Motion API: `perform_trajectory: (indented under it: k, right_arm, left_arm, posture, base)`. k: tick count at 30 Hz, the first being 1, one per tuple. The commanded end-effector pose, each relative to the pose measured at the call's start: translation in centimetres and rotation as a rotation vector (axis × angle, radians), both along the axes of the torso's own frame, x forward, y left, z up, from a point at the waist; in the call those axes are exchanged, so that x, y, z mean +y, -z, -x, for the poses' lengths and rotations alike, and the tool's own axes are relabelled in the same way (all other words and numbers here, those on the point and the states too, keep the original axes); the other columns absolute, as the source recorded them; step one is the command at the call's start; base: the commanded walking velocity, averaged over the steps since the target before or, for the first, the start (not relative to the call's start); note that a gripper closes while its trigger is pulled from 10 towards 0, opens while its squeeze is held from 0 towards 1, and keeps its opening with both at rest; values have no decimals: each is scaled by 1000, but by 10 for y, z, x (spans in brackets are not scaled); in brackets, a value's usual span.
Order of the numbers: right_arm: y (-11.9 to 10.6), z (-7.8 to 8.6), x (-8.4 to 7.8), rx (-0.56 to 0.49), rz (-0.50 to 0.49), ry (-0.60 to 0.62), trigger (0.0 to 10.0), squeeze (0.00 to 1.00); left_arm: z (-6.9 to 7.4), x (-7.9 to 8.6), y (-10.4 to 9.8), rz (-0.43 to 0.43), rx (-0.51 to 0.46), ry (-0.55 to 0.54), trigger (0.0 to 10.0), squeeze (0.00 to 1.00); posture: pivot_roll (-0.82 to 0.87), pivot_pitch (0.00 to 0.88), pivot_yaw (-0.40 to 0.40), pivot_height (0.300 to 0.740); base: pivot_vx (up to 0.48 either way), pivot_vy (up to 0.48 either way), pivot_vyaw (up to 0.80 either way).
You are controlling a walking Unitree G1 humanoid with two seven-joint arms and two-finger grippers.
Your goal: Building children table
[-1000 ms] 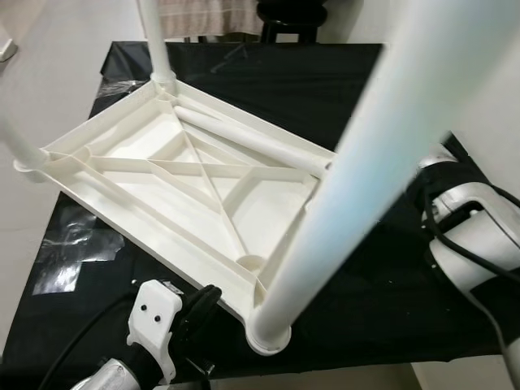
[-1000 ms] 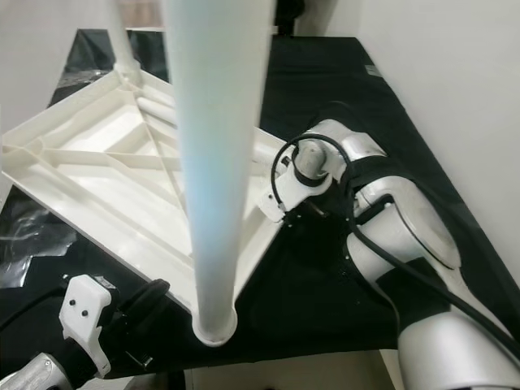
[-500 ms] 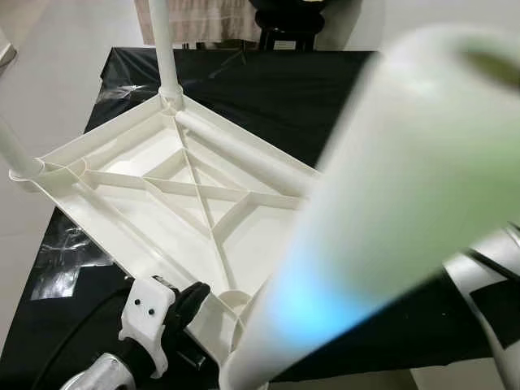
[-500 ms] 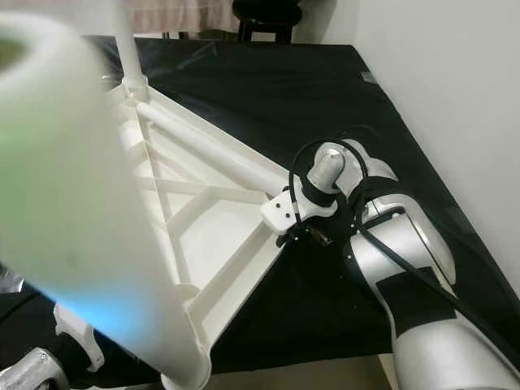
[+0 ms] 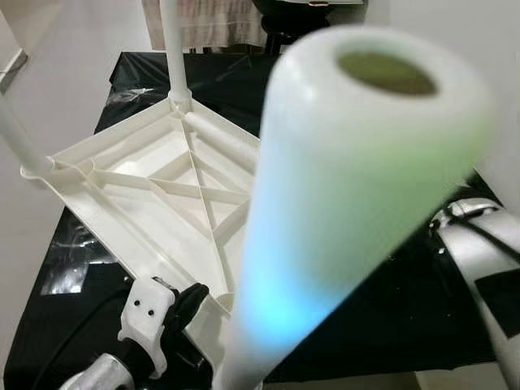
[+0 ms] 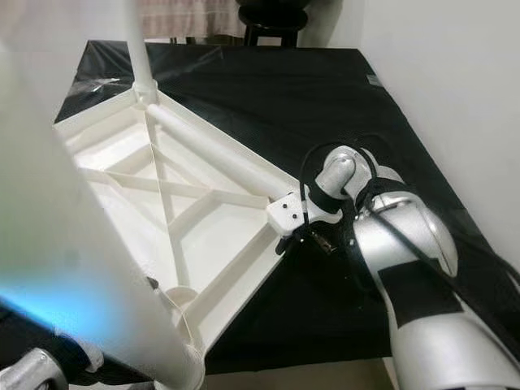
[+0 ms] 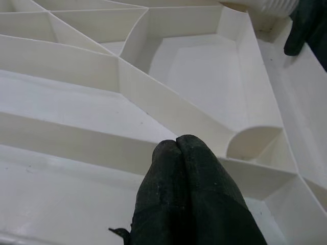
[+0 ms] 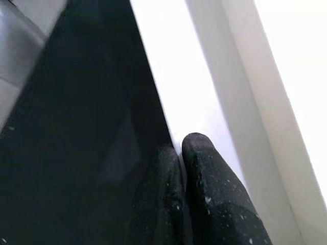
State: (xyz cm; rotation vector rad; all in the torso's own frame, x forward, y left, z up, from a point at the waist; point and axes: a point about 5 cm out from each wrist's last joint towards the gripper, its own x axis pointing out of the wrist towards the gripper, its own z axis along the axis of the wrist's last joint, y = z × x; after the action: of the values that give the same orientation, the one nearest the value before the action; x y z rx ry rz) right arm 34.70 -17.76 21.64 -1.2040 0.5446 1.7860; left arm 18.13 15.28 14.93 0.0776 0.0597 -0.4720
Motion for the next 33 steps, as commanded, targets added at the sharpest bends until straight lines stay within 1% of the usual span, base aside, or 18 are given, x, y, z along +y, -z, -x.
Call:
perform_trajectory:
  k: [1,2,3,4,5,8,18,22,23,24,25,26,27,29,30,31,32,33]
  right_arm:
    - [41,23,-8,231,26,21,0,0]
    - [41,23,-8,231,26,21,0,0]
    - [43,7,-3,128,-27,64,10000,0]
    - [42,1,4,72,-81,78,10000,1000]
    - [42,1,4,72,-81,78,10000,1000]
    - [39,-3,14,30,-170,86,10000,1000]
    - [15,-4,6,36,-277,122,10000,1000]
    - [13,-6,5,20,-289,135,10000,1000]
    - [5,-8,1,-7,-321,160,10000,682]
    - [5,-8,1,-7,-321,160,10000,682]
    - [-1,-8,-3,-12,-341,175,10000,345]
    - [-12,-14,-18,-93,-364,243,10000,173]
    - [-17,-12,-17,-104,-401,242,10000,20]
    - [-18,-3,-6,-61,-469,201,10000,20]
    - [-18,-3,-6,-61,-469,201,10000,20]
    - [-23,-4,-8,-69,-504,219,10000,0]
    - [-35,-16,-30,-137,-497,320,10000,0]
    - [-35,-16,-30,-137,-497,320,10000,0]
  left_arm:
    - [-1,-3,5,-4,26,20,10000,0]
    - [-1,-3,5,-4,26,20,10000,0]
    - [-1,-4,5,-5,25,21,10000,0]
    - [-1,-3,5,-6,25,21,10000,0]
    - [-1,-3,5,-6,25,21,10000,0]
    - [-1,-3,6,-10,26,13,10000,0]
    - [-3,1,6,-29,19,-11,10000,0]
    - [-3,2,6,-31,19,-14,10000,0]
    - [-5,3,6,-38,15,-22,10000,0]
    - [-5,3,6,-38,15,-22,10000,0]
    - [-6,3,6,-46,12,-33,10000,0]
    - [-8,4,7,-55,12,-45,10000,0]
    - [-9,5,7,-62,10,-57,10000,0]
    - [-11,7,8,-73,10,-79,10000,0]
    - [-11,7,8,-73,10,-79,10000,0]
    - [-12,8,9,-83,12,-104,10000,0]
    - [-14,10,9,-89,13,-124,10000,0]
    - [-14,10,9,-89,13,-124,10000,0]
  posture:
    - [122,226,-55,740]
    - [122,226,-55,740]
    - [127,226,-54,740]
    - [128,227,-53,740]
    - [128,227,-53,740]
    - [130,227,-55,740]
    - [130,227,-49,740]
    - [130,227,-49,740]
    - [130,227,-47,740]
    - [130,227,-47,740]
    - [129,225,-44,740]
    - [128,225,-43,740]
    - [128,224,-42,740]
    - [128,224,-42,740]
    - [128,224,-42,740]
    - [129,224,-40,740]
    - [131,221,-37,740]
    - [131,221,-37,740]
  base:
    - [0,0,0]
    - [0,0,0]
    - [0,0,0]
    - [0,0,0]
    - [0,0,0]
    - [0,0,0]
    - [0,0,0]
    - [0,0,0]
    - [0,0,0]
    - [0,0,0]
    - [0,0,0]
    - [0,0,0]
    - [0,0,0]
    - [0,0,0]
    - [0,0,0]
    - [0,0,0]
    - [0,0,0]
    - [0,0,0]
